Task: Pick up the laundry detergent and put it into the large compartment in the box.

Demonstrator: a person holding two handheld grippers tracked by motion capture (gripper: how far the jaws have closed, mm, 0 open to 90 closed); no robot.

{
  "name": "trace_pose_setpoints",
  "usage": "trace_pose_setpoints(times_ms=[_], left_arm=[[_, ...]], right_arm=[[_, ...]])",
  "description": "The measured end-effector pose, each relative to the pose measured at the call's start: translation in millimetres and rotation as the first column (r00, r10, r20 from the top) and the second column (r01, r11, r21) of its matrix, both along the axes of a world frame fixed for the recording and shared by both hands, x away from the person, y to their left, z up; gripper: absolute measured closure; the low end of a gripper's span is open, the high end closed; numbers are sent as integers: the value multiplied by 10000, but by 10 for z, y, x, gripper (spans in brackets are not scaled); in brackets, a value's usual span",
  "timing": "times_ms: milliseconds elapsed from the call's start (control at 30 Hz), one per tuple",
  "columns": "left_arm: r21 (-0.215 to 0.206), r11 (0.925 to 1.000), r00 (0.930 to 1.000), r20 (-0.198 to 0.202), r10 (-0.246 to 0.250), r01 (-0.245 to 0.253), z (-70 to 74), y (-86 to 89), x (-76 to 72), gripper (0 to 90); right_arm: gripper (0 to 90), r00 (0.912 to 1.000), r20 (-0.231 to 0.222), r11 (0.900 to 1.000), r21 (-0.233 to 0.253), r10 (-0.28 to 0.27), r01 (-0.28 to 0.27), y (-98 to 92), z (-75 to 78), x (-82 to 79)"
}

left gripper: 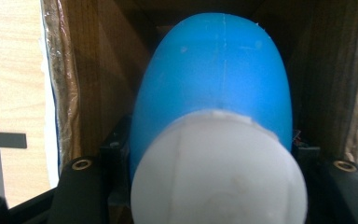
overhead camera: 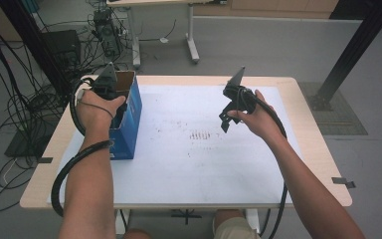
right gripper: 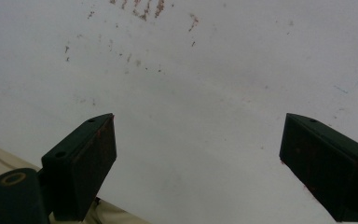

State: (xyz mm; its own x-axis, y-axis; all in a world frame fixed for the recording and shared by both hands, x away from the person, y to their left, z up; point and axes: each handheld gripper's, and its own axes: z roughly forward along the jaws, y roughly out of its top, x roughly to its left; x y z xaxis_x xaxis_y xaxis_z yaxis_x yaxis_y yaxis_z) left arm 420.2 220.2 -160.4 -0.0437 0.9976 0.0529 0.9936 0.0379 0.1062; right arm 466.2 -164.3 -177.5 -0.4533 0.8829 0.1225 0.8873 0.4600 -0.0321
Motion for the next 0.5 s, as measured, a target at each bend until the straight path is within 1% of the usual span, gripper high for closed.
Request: trace_pose_setpoints(times_ms=[500], left_arm=[[69, 9999, 10000, -25, -72, 72, 0, -27, 3, 375]], right_arm=[[107, 10000, 37, 10000, 9, 15, -16, -15, 19, -8]])
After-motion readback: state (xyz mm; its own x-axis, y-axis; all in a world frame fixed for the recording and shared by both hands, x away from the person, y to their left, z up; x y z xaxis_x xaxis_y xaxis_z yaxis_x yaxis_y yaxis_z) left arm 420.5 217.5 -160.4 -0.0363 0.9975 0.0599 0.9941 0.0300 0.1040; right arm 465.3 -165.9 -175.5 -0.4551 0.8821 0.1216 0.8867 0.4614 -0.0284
